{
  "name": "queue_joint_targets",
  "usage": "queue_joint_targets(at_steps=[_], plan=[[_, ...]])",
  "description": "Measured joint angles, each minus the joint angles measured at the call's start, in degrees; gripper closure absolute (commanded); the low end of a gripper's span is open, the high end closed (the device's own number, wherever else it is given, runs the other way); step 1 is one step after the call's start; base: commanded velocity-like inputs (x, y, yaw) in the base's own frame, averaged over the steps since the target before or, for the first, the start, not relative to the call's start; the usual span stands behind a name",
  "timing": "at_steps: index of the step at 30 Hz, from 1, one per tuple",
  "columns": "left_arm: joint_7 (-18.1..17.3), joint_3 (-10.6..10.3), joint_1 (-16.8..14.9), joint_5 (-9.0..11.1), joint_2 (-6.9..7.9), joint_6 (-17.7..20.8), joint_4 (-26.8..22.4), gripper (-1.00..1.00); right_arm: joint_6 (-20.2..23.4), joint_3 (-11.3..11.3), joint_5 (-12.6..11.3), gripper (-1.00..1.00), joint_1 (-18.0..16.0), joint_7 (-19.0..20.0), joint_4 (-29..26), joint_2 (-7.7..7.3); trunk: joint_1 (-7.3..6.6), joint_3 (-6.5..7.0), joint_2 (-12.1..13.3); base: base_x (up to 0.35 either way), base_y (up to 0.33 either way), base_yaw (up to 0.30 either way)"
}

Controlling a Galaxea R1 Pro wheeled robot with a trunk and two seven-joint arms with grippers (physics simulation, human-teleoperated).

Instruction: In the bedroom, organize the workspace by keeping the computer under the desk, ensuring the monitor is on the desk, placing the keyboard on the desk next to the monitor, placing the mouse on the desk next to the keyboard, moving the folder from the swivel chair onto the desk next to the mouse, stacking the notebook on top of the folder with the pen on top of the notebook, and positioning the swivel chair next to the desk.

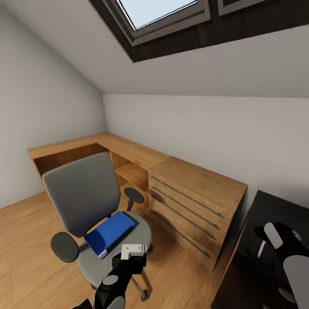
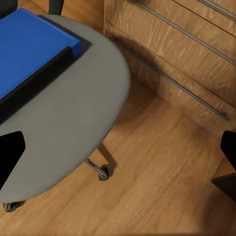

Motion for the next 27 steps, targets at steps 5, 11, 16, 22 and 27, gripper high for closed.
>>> queue_joint_targets(at_steps=[5, 11, 16, 22, 27], plan=[[-0.05, -0.06, 0.00, 0.00, 0.05, 0.00, 0.00, -1.00, 0.00, 0.00, 0.00, -1.00, 0.00, 0.01, 0.00, 0.00, 0.00, 0.00, 0.00, 0.000, 0.000, 0.000], [-0.05, -0.03, 0.00, 0.00, 0.12, 0.05, 0.00, -1.00, 0.00, 0.00, 0.00, -1.00, 0.00, 0.01, -0.01, 0.00, 0.00, 0.00, 0.00, 0.000, 0.000, 0.000], [-0.06, -0.02, 0.00, 0.11, 0.14, 0.13, 0.21, -1.00, -0.01, 0.04, 0.00, -1.00, 0.00, 0.01, -2.08, 0.29, 0.00, 0.00, 0.00, 0.000, 0.000, 0.000], [-0.06, 0.01, 0.00, 0.05, 0.25, 0.10, 0.26, -1.00, 0.02, 0.11, 0.00, -1.00, 0.31, 0.00, -11.26, 4.24, 0.00, 0.00, 0.00, 0.000, 0.000, 0.000], [-0.06, 0.03, 0.00, 0.09, 0.31, 0.09, 0.36, -1.00, 0.00, 0.41, 0.00, -1.00, 0.50, -0.44, -16.64, 8.23, 0.00, 0.00, 0.00, 0.000, 0.000, 0.000]])
